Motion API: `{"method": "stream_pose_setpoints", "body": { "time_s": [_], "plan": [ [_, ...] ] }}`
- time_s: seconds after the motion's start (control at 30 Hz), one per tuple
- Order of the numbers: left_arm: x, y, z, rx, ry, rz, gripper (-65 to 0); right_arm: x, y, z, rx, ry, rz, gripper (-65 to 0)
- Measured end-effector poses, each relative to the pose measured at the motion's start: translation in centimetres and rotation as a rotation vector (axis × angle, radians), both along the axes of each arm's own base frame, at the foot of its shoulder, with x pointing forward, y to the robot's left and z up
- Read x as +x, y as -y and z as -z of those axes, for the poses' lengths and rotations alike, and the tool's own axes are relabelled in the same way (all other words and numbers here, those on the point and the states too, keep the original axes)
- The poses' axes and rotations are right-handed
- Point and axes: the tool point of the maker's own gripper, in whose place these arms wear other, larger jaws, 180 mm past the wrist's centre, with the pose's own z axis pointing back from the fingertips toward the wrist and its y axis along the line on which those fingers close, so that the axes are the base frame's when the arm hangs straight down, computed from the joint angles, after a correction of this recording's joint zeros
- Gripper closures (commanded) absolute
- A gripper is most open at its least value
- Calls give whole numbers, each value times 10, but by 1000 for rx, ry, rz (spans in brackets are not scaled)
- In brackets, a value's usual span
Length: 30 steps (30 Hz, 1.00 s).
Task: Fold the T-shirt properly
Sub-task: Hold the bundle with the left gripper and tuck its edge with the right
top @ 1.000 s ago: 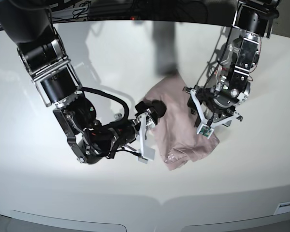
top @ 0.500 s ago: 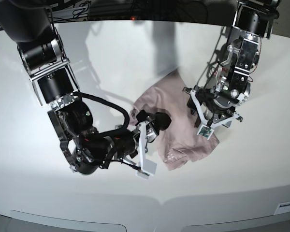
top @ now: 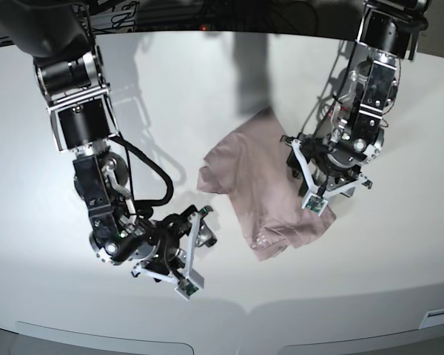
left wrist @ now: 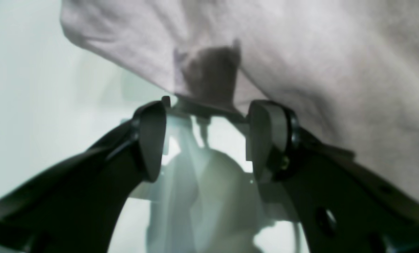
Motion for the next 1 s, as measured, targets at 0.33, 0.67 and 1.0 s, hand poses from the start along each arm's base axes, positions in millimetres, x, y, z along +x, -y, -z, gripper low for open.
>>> {"method": "stream_pose_setpoints", "body": {
  "time_s": [0.33,0.67,1.0],
  "plan": [
    [2,-1,-1,2,1,-1,-369,-51,30,67,-107,-99,-14,-390],
    [6,1,-5,-9,31,4,-369,-97,30,104,-54,-218,-9,-390],
    [34,-14,-33,16,145,44,-369,-131,-3,92,44,-275,-58,-390]
  ]
}}
